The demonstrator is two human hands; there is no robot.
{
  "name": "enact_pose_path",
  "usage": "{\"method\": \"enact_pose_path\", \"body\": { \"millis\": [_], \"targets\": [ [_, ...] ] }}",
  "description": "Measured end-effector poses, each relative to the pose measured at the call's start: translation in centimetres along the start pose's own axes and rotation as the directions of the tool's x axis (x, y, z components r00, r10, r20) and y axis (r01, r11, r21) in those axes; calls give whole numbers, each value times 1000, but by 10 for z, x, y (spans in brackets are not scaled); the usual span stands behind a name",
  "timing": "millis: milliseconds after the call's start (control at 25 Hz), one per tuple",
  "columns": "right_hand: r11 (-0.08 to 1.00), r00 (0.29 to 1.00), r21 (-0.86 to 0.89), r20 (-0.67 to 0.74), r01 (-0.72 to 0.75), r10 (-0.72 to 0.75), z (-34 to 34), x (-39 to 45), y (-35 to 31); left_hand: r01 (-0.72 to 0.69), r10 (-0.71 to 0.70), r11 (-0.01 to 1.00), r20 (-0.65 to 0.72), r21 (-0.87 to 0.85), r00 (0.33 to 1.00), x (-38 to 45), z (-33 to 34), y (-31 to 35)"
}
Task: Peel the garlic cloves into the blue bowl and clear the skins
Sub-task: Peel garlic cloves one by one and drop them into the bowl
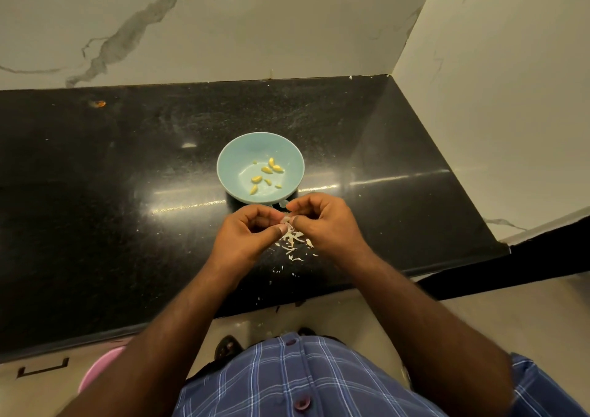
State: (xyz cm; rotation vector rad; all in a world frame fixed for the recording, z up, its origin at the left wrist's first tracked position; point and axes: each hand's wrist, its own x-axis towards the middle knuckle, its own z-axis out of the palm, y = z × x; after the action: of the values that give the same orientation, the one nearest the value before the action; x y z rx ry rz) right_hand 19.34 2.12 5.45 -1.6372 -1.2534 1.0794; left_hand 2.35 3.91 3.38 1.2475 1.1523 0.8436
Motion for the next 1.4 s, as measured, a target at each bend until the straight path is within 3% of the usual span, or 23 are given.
{"method": "enact_pose_path", "body": {
  "millis": [280, 600, 1000, 1400],
  "targets": [
    [984, 996, -164, -45, 68, -76, -1, -3, -4, -89, 100, 986, -69, 143, 993, 5, 9, -4],
    [956, 991, -266, 0, 126, -131, 3, -4, -7, -64, 77, 986, -79, 155, 994, 6, 10, -6],
    [951, 986, -265, -6, 162, -169, 2, -2, -8, -6, -1, 997, -78, -83, 997, 6, 13, -4],
    [989, 998, -135, 10, 56, -56, -9, 4, -6, 12, -17, 998, -80, -65, 997, 7, 13, -4]
  ]
}}
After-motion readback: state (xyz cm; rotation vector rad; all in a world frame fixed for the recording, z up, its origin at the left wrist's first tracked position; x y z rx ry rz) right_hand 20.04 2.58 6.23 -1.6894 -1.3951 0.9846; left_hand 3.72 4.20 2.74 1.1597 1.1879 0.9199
